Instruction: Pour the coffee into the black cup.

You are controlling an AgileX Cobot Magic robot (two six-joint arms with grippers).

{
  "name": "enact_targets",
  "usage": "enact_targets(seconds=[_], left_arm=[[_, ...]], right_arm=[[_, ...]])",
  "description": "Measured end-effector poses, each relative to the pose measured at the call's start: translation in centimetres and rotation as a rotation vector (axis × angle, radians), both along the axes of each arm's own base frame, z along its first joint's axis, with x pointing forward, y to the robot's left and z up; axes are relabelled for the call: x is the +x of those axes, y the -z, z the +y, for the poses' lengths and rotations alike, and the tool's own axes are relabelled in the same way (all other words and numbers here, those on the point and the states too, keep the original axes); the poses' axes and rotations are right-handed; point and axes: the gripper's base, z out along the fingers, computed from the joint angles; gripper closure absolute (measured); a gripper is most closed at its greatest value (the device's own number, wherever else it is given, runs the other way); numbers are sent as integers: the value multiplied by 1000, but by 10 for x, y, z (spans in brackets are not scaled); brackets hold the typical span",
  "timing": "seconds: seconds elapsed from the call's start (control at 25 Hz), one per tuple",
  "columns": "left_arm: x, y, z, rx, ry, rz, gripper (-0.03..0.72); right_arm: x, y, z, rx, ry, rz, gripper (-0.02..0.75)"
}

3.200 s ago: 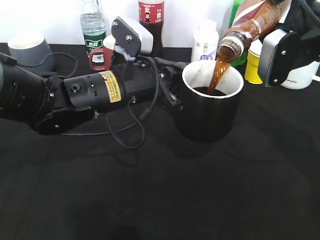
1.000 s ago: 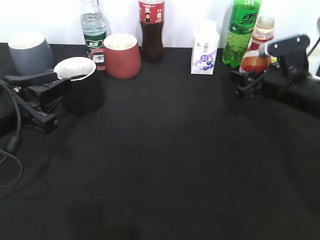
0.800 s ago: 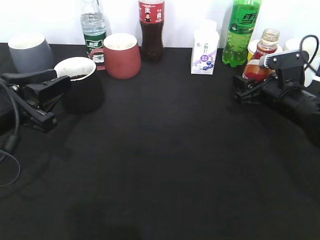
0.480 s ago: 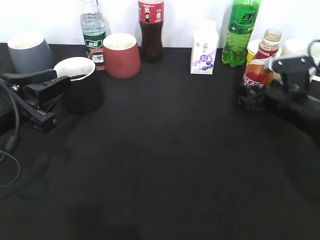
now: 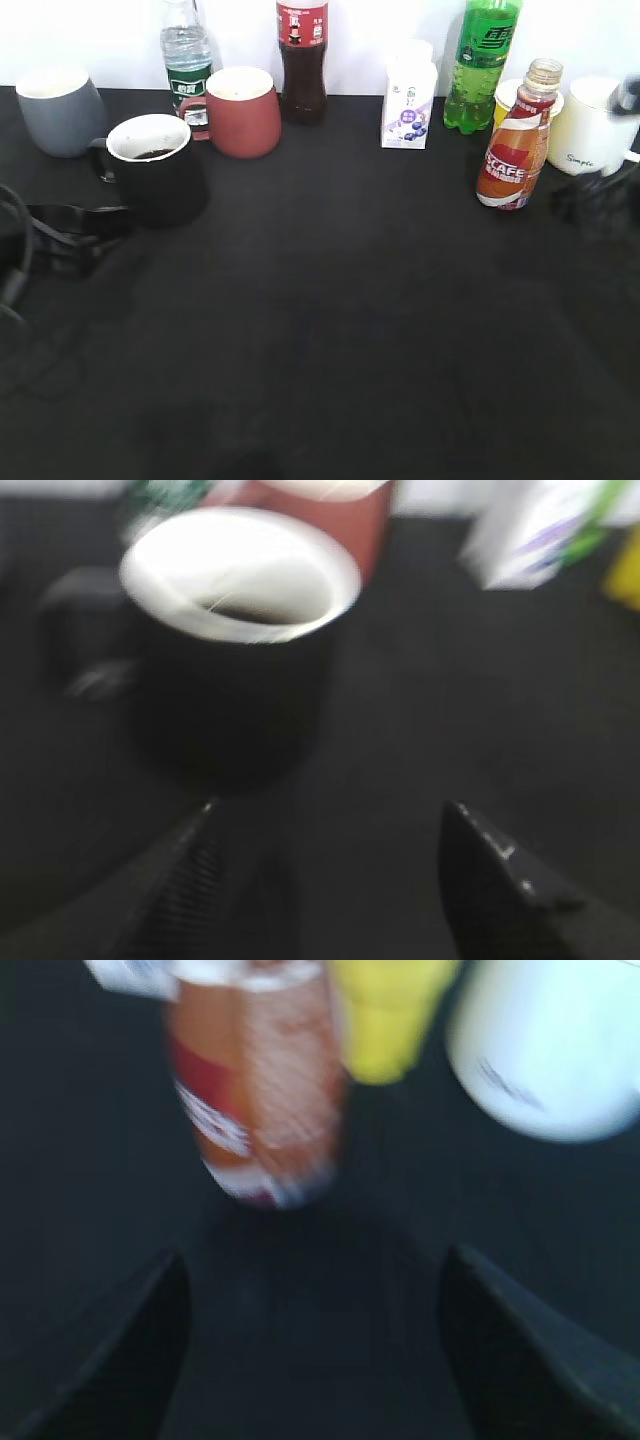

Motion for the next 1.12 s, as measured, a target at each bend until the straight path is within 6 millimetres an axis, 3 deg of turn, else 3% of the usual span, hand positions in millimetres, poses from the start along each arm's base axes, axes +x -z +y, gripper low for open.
enact_targets(seconds=[0.08, 0.16, 0.2, 0.24, 0.28, 0.32, 0.36, 0.4, 0.44, 0.48, 0.6, 0.72, 0.8, 0.88, 1.12], left_arm=[[1, -14, 10, 104, -89, 124, 179], [-6, -57, 15, 192, -187, 264, 197], [-9, -69, 14, 202, -191, 267, 198], [-19, -87, 14, 215, -192, 272, 200], [-31, -104, 14, 212, -187, 262, 206], [-46, -113, 18, 210, -186, 272, 218], [-63, -120, 23, 195, -185, 289, 233], [-91, -131, 35, 189, -173, 281, 250], [-99, -134, 40, 203, -162, 275, 252], [-123, -139, 52, 226, -142, 248, 253], [-165, -144, 76, 207, -140, 161, 258], [-208, -113, 91, 195, -49, 97, 260], [-222, -102, 95, 169, -3, 42, 259], [-225, -101, 96, 162, 1, 12, 263], [-218, -98, 92, 152, 13, -48, 265]], right_arm=[[2, -27, 0, 41, 62, 95, 142], [-7, -69, -1, 52, 72, 147, 143], [-18, -87, -3, 54, 66, 145, 143], [-25, -94, -3, 56, 65, 145, 143], [-42, -109, -5, 70, 62, 131, 143], [-73, -129, -8, 95, 47, 109, 143], [-84, -134, -9, 101, 36, 91, 143], [-119, -145, -13, 116, 19, 50, 143], [-133, -149, -15, 119, 14, 28, 144], [-169, -151, -21, 118, 4, 6, 146], [-237, -133, -35, 77, 3, -17, 146], [-282, -108, -48, 31, 34, -119, 146], [-289, -95, -50, 26, 42, -152, 146], [-281, -82, -49, 20, 42, -127, 146], [-271, -81, -46, 45, 33, -214, 148]])
